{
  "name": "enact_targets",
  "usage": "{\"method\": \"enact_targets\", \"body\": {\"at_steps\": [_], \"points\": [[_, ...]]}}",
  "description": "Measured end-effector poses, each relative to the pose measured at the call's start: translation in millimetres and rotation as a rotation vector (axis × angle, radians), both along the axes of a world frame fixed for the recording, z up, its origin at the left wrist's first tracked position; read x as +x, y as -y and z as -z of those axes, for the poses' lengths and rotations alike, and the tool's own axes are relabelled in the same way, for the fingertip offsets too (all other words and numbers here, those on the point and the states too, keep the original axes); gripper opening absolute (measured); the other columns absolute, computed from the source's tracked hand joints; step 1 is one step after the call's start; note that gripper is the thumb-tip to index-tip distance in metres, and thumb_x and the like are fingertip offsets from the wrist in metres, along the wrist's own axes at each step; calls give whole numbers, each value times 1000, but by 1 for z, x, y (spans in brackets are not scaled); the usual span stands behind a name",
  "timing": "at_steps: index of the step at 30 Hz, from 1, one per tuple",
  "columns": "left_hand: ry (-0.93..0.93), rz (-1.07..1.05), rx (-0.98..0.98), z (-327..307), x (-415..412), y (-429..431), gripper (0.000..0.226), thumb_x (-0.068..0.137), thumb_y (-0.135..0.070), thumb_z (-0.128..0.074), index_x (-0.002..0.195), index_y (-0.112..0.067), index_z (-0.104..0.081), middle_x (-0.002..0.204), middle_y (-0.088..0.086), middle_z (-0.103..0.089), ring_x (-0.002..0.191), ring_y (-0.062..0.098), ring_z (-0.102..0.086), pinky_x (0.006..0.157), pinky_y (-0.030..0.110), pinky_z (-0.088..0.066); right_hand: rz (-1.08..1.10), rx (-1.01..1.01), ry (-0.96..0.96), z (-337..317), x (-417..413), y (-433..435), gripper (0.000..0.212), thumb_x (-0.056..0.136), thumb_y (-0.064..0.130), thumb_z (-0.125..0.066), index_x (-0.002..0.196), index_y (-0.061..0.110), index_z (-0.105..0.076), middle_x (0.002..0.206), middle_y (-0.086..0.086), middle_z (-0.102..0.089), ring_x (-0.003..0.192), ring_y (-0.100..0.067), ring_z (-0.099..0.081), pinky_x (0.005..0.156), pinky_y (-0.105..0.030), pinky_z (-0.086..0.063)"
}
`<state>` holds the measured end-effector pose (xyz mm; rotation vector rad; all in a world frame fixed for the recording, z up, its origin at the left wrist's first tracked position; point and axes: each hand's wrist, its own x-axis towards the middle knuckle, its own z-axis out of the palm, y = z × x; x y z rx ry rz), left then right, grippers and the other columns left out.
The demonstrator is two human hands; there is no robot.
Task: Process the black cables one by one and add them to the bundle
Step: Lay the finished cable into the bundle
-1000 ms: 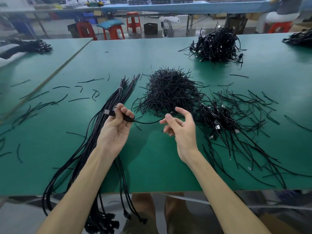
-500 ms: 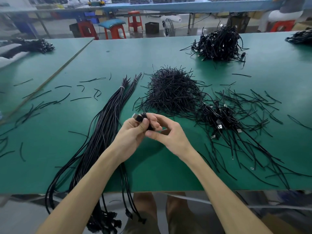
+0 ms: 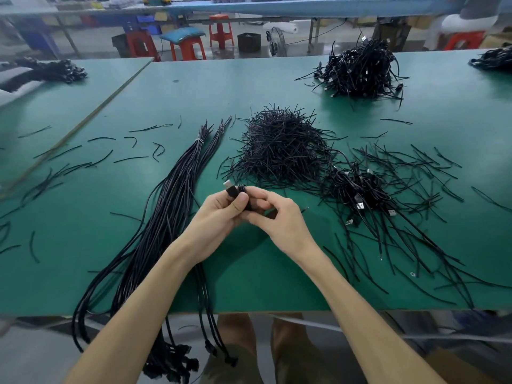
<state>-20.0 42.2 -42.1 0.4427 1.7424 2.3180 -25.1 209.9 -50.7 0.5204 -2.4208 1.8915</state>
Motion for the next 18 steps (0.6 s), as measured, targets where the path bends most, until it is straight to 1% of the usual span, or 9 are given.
{"method": "enact_targets", "body": {"at_steps": [2, 3, 5, 7, 9, 11, 13, 16, 18], "points": [[19, 3, 14, 0, 1, 0, 29, 103, -18, -50, 118, -5, -72, 113, 18, -72, 114, 27, -67, 97, 32, -53, 0, -3, 5, -1, 0, 1, 47, 83, 14, -82, 127, 25, -70, 112, 15, -74, 108, 6, -63, 96, -9, -43], [33, -3, 22, 0, 1, 0, 29, 102, -17, -51, 117, -3, -72, 113, 18, -73, 114, 28, -67, 96, 32, -53, 2, -8, 8, -1, 0, 1, 47, 81, 15, -83, 125, 27, -71, 109, 16, -74, 106, 8, -63, 94, -7, -42], [56, -20, 39, 1, 1, 0, 30, 101, -16, -53, 116, 3, -71, 115, 20, -73, 116, 31, -67, 96, 33, -54, -7, -33, 19, 0, -1, 1, 47, 79, 14, -84, 121, 32, -72, 103, 15, -77, 103, 5, -67, 95, -10, -45], [55, -31, 37, 1, 0, 0, 32, 101, -16, -55, 120, 5, -69, 120, 23, -71, 118, 33, -67, 97, 33, -54, -32, -68, 43, 0, -1, 2, 48, 79, 12, -84, 120, 33, -72, 102, 12, -78, 102, -2, -71, 98, -20, -51], [35, -27, 23, 1, 1, 0, 31, 102, -18, -55, 124, -1, -70, 123, 23, -70, 121, 33, -66, 97, 32, -54, -43, -86, 51, 0, -2, 2, 46, 79, 13, -85, 116, 35, -71, 101, 11, -78, 101, -5, -72, 98, -25, -53], [30, -20, 18, 0, 1, -1, 30, 102, -18, -55, 124, -6, -71, 124, 21, -71, 121, 31, -66, 96, 31, -55, -29, -83, 59, 1, -2, 2, 43, 79, 15, -85, 115, 35, -71, 100, 11, -78, 100, -6, -72, 96, -26, -54], [43, -19, 21, 0, 1, -1, 30, 103, -18, -55, 124, -5, -71, 124, 21, -70, 121, 32, -66, 96, 31, -55, -21, -58, 59, 1, -2, 2, 40, 81, 15, -83, 116, 31, -72, 98, 12, -78, 97, -3, -72, 91, -19, -54], [33, -33, -5, 0, -1, -1, 31, 104, -18, -53, 125, -2, -69, 123, 22, -71, 119, 33, -67, 97, 34, -55, 9, -34, 59, 1, 0, 0, 33, 84, 11, -78, 115, 23, -73, 94, 11, -77, 90, 5, -69, 80, -9, -49], [2, -42, -48, 0, -2, -2, 31, 105, -17, -51, 124, 1, -68, 119, 23, -72, 117, 34, -68, 97, 34, -55, 52, -14, 22, 0, 1, 1, 34, 85, 10, -75, 115, 24, -73, 95, 8, -74, 86, 9, -65, 76, -5, -45]]}}
